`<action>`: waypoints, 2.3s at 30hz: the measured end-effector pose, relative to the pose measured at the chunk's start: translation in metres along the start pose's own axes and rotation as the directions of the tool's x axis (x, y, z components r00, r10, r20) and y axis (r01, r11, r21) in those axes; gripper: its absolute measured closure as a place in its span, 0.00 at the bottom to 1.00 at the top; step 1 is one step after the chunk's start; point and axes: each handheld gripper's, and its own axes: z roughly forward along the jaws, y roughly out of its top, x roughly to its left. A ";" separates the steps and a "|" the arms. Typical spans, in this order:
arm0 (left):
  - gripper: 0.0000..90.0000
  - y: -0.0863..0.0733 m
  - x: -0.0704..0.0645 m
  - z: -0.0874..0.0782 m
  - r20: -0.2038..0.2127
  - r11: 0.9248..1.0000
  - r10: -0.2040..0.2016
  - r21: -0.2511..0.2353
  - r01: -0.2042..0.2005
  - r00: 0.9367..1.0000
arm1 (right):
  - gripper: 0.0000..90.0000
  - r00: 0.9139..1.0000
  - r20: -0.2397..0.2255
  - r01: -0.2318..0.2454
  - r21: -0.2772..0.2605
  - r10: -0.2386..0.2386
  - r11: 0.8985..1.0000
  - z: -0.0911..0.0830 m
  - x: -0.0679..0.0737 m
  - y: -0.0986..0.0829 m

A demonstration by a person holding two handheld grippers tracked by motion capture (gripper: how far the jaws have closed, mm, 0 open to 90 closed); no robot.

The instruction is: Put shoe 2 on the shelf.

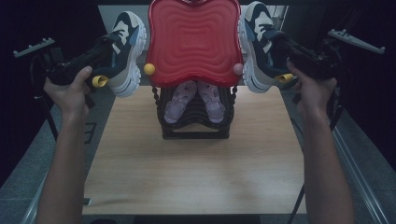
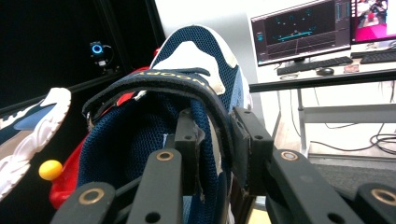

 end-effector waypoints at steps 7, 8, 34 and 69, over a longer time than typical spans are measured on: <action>0.81 0.006 -0.005 0.012 0.005 1.000 0.005 -0.001 -0.005 1.000 | 0.81 0.999 -0.029 -0.012 0.013 0.012 1.000 0.019 0.014 0.009; 0.81 0.007 -0.006 0.013 0.008 1.000 0.001 -0.001 -0.001 1.000 | 0.81 1.000 -0.028 -0.012 0.019 0.013 1.000 0.020 0.016 0.010; 0.81 0.033 -0.037 0.061 0.016 1.000 0.013 0.003 -0.013 1.000 | 0.81 0.998 -0.060 -0.003 0.051 0.006 0.999 0.074 0.052 0.025; 0.79 0.020 -0.067 0.140 -0.068 0.990 0.126 0.069 -0.121 0.990 | 0.80 1.000 0.024 -0.002 0.125 -0.001 0.992 0.133 0.045 0.021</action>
